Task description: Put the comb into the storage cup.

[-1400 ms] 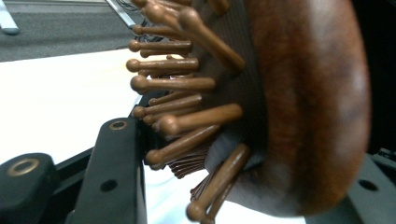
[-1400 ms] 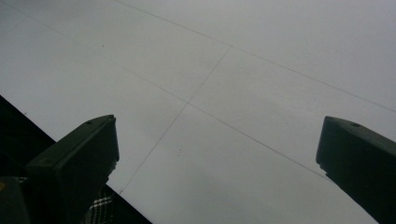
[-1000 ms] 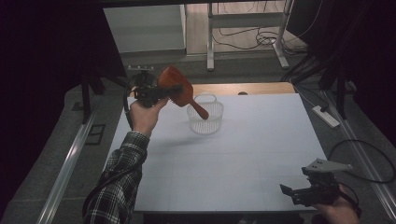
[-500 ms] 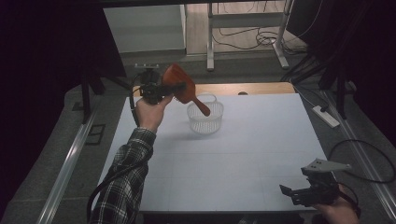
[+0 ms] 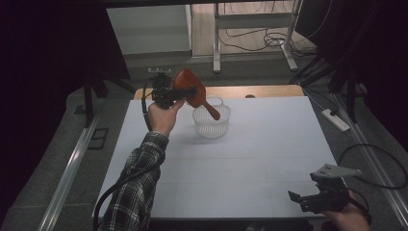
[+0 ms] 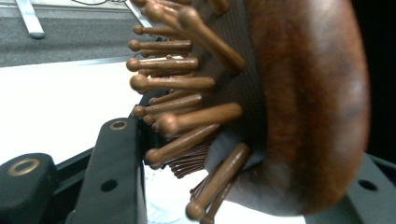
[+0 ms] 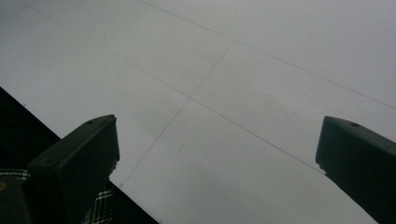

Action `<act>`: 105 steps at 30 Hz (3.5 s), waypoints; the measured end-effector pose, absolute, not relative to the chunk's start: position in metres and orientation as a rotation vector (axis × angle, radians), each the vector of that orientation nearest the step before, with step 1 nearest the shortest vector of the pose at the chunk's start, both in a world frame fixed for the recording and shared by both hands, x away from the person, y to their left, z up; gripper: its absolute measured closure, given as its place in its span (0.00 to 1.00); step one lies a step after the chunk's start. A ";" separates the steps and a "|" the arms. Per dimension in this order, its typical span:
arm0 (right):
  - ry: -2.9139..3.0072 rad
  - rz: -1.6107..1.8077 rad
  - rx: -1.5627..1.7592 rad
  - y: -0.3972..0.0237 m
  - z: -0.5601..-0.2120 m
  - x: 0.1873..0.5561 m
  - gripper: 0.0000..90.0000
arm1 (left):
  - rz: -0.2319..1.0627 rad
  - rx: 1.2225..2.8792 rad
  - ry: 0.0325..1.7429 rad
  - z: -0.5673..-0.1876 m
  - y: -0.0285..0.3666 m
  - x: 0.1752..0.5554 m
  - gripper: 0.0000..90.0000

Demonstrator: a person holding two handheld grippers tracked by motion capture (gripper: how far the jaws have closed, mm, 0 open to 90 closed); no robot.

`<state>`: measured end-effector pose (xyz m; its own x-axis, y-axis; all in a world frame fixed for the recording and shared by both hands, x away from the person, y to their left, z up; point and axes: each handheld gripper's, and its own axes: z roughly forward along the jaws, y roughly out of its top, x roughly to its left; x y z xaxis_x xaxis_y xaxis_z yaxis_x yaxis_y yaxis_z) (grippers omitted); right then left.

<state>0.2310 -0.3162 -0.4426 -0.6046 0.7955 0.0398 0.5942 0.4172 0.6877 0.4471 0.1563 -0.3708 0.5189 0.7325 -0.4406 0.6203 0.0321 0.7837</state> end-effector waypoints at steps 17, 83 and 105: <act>2.397 0.964 1.197 -0.315 -0.443 0.231 0.00 | 0.121 1.653 1.190 -0.396 0.141 0.449 0.57; 2.412 0.942 1.200 -0.314 -0.444 0.232 0.00 | 0.096 1.647 1.363 -0.450 0.138 0.451 0.39; 2.408 0.941 1.200 -0.314 -0.444 0.232 0.00 | 0.106 1.727 1.290 -0.445 0.141 0.452 0.26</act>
<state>0.2315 -0.3138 -0.4439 -0.6109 0.7912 0.0297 0.6015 0.4394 0.6672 0.4522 0.1415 -0.4454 0.4410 0.7842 -0.4365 0.7024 0.0012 0.7118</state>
